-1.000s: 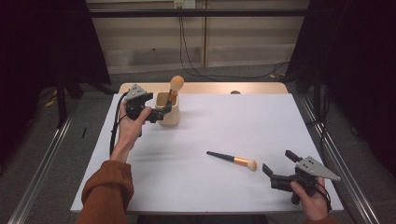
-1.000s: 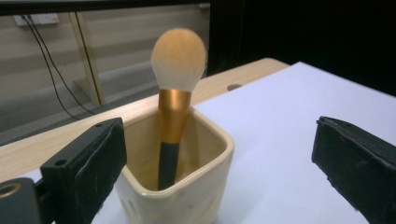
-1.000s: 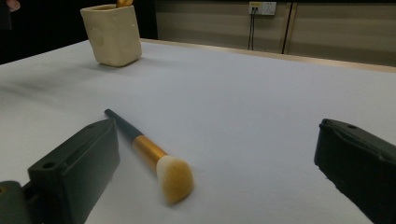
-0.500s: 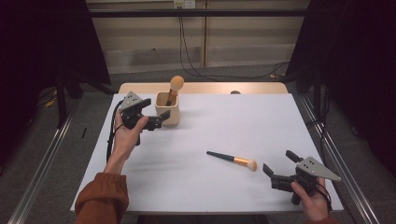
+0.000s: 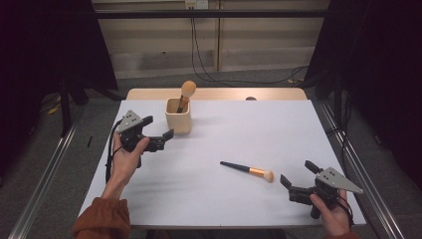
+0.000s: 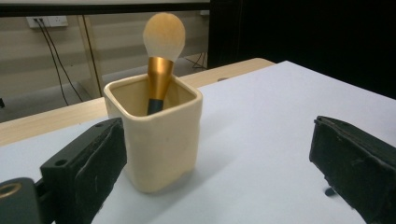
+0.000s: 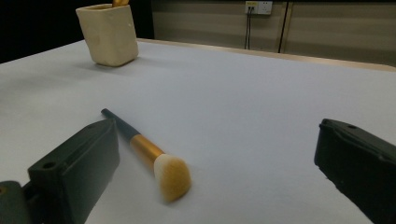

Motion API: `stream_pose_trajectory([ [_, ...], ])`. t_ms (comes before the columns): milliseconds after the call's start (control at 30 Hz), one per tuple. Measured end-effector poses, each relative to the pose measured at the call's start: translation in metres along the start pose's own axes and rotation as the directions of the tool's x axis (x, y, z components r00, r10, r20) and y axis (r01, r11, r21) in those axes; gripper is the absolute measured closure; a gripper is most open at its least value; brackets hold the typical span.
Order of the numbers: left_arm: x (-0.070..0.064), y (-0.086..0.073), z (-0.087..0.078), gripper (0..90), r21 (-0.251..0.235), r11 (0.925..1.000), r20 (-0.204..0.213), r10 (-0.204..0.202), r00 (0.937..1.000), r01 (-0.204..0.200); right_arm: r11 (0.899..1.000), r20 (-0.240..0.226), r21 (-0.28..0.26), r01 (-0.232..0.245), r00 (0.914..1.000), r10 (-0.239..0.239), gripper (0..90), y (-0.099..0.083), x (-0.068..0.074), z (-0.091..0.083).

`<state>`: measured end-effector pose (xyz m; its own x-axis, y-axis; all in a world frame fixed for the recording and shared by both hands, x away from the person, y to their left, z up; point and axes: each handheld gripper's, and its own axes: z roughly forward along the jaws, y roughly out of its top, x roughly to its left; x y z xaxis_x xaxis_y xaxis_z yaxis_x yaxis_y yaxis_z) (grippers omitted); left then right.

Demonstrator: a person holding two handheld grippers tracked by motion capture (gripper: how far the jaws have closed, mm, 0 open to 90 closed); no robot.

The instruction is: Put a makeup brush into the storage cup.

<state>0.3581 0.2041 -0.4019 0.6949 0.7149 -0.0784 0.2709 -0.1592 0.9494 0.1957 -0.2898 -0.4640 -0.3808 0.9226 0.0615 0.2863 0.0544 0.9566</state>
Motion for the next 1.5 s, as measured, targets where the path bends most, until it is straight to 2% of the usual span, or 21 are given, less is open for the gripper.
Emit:
stream_pose_trajectory([
  [67,-0.004,-0.003,-0.005,3.9,-0.002,1.0000,-0.004,0.007,1.0000,-0.007,1.000,-0.001,0.001,0.000,1.0000,0.000,0.0,0.000,0.000,0.000],
  [133,-0.007,-0.005,-0.009,4.0,-0.008,1.0000,-0.005,-0.002,1.0000,0.002,1.000,-0.002,0.001,-0.002,1.0000,0.002,0.0,0.000,0.000,0.001],
  [233,-0.012,-0.008,-0.013,3.9,-0.002,0.9997,-0.005,0.023,0.9997,-0.023,1.000,-0.001,0.001,0.000,1.0000,0.000,0.0,0.000,0.000,0.000],
  [300,-0.015,-0.011,-0.016,3.9,0.001,0.9996,0.009,0.027,0.9996,-0.027,1.000,-0.002,-0.001,0.000,1.0000,0.000,0.0,0.000,0.000,0.000],
  [367,-0.019,-0.014,-0.021,3.9,0.007,0.9991,-0.003,0.043,0.9991,-0.043,1.000,0.000,0.000,-0.003,1.0000,0.003,0.0,0.000,0.000,0.000],
  [433,-0.020,-0.016,-0.025,3.9,-0.001,0.9996,0.003,0.027,0.9996,-0.027,1.000,0.001,-0.002,-0.004,1.0000,0.004,0.0,0.000,0.000,-0.001],
  [600,-0.025,-0.024,-0.033,4.1,0.012,0.9993,0.003,0.035,0.9994,-0.035,1.000,0.007,0.000,-0.002,1.0000,0.002,0.0,0.000,0.001,-0.002],
  [800,-0.025,-0.036,-0.041,4.0,0.005,0.9999,-0.004,-0.013,0.9999,0.013,1.000,0.015,0.002,-0.003,0.9999,0.003,0.0,-0.001,0.000,-0.003],
  [933,-0.028,-0.042,-0.049,4.0,-0.005,0.9997,-0.003,-0.024,0.9997,0.024,1.000,0.024,0.004,-0.008,0.9997,0.008,0.0,-0.001,0.000,-0.003],
  [1267,-0.032,-0.052,-0.067,3.6,0.000,0.9997,-0.035,-0.023,0.9991,0.023,1.000,0.030,0.006,-0.009,0.9995,0.009,0.0,-0.002,-0.001,-0.005],
  [1367,-0.031,-0.057,-0.074,3.6,0.001,0.9986,-0.031,-0.053,0.9981,0.053,1.000,0.032,0.006,-0.015,0.9994,0.014,0.0,-0.002,0.000,-0.006],
  [1400,-0.032,-0.060,-0.076,3.6,-0.009,0.9980,-0.047,-0.063,0.9969,0.063,1.000,0.033,0.005,-0.013,0.9994,0.012,0.0,-0.002,0.000,-0.006],
  [1500,-0.035,-0.066,-0.082,3.6,-0.004,0.9989,-0.058,-0.047,0.9972,0.047,1.000,0.032,0.005,-0.010,0.9994,0.010,0.0,-0.002,0.001,-0.007],
])
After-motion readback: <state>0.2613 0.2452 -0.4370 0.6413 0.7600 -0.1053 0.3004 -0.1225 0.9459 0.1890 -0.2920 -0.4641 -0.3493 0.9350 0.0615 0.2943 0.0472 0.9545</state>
